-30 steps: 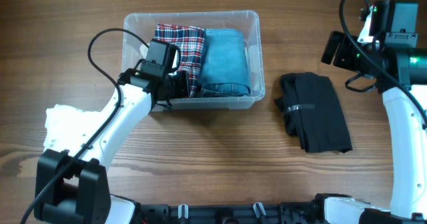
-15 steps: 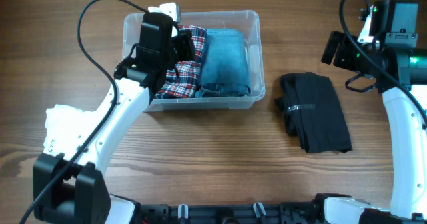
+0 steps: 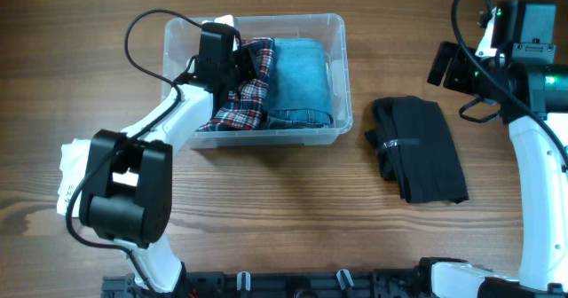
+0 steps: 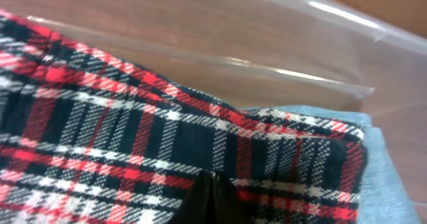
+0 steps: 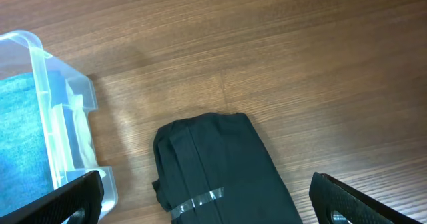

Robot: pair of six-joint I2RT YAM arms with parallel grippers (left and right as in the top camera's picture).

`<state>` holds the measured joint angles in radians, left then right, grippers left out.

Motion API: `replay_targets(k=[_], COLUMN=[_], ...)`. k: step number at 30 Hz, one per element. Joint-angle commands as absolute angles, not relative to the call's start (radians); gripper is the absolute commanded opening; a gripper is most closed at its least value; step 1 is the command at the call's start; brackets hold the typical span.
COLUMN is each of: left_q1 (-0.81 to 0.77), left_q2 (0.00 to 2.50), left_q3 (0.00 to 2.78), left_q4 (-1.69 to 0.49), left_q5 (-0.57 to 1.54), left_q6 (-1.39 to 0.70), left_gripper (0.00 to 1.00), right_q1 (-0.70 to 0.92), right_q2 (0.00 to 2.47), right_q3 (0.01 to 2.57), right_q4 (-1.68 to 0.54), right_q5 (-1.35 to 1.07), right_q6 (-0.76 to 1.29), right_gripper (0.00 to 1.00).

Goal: Pack container
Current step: 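Push the plaid garment flat against the box's left wall with the left gripper, then move the left gripper to the white printed T-shirt and grasp it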

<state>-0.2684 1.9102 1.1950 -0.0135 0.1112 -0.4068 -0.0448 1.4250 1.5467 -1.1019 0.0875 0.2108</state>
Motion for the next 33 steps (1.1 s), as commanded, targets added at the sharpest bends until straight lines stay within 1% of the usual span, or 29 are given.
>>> replay_targets(k=[1,3,4,6,7,9,10,11,12,14,15,16,18,19,21,24,30,33], left_q1=[-0.254,-0.242,-0.231,-0.205,-0.186,-0.143,-0.108,-0.08,-0.041,0.022,0.054,0.084,0.143,0.171,0.233,0.3,0.409,0.441], left_q2=[1.879,1.808,1.757,1.66,1.605,1.502,1.435,1.385,1.326,1.242,1.205,1.175,1.127,1.111,1.097,1.105,1.107,1.107], left_q3=[1.234,1.258,1.267,1.272,1.272,1.272,1.272,1.272,1.272,1.272,1.272,1.272,1.272,1.272,1.271,1.237,1.019,0.92], left_q4=[-0.019,-0.047,-0.079,-0.146,-0.191,-0.282,-0.344,-0.393,-0.453,-0.554,-0.61,-0.664,-0.78,-0.835,-0.95,-1.036,-1.009,-0.969], left_q5=[0.215,0.231,0.229,0.221,0.208,0.184,0.171,0.155,0.127,0.082,0.052,0.016,-0.057,-0.08,-0.088,-0.088,-0.088,-0.088], left_q6=[-0.436,-0.447,-0.461,-0.506,-0.545,-0.592,-0.592,-0.593,-0.593,-0.606,-0.636,-0.665,-0.717,-0.736,-0.772,-0.829,-1.071,-1.093], left_gripper=[0.04,0.06,0.12,0.3,0.34,0.34,0.35,0.39,0.46,0.54,0.56,0.62,0.96,1.0,1.0,1.0,1.0,1.0], right_q1=[-0.048,-0.048,-0.048,-0.048,-0.048,-0.048,-0.048,-0.048,-0.048,-0.048,-0.048,-0.048,-0.048,-0.048,-0.048,-0.048,-0.048,-0.048], right_q2=[1.433,1.433,1.433,1.433,1.433,1.433,1.433,1.433,1.433,1.433,1.433,1.433,1.433,1.433,1.433,1.433,1.433,1.433], right_q3=[1.542,1.542,1.542,1.542,1.542,1.542,1.542,1.542,1.542,1.542,1.542,1.542,1.542,1.542,1.542,1.542,1.542,1.542], right_q4=[-1.1,-1.1,-1.1,-1.1,-1.1,-1.1,-1.1,-1.1,-1.1,-1.1,-1.1,-1.1,-1.1,-1.1,-1.1,-1.1,-1.1,-1.1], right_q5=[0.105,0.105,0.105,0.105,0.105,0.105,0.105,0.105,0.105,0.105,0.105,0.105,0.105,0.105,0.105,0.105,0.105,0.105], right_q6=[0.198,0.199,0.199,0.199,0.199,0.199,0.199,0.199,0.199,0.198,0.199,0.199,0.199,0.199,0.199,0.199,0.199,0.199], right_gripper=[1.0,1.0,1.0,1.0,1.0,1.0,1.0,1.0,1.0,1.0,1.0,1.0,1.0,1.0,1.0,1.0,1.0,1.0])
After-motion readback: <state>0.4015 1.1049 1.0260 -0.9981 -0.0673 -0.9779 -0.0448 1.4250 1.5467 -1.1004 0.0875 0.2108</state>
